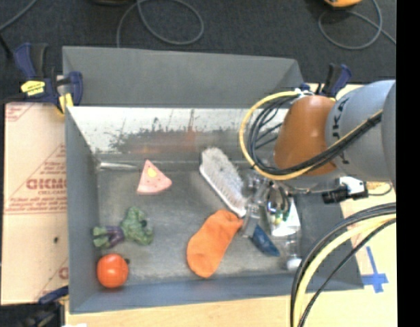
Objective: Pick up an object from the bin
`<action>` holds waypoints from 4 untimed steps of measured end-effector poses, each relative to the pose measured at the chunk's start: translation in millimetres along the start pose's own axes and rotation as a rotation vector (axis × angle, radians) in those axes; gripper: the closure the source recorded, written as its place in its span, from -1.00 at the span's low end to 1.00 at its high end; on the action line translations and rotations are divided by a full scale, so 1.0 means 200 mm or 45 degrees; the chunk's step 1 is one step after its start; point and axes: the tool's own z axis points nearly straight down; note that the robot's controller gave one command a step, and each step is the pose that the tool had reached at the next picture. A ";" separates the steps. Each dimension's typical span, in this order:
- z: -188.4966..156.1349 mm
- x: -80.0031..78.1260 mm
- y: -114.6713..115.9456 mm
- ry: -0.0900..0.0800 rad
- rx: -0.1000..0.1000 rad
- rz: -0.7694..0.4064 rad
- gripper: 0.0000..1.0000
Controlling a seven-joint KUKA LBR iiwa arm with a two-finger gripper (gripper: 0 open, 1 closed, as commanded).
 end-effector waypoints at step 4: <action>0.04 0.16 0.54 -0.027 -0.004 -0.085 1.00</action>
Offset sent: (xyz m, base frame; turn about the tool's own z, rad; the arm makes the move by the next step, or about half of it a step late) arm -0.0351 0.0428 -0.0324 0.0804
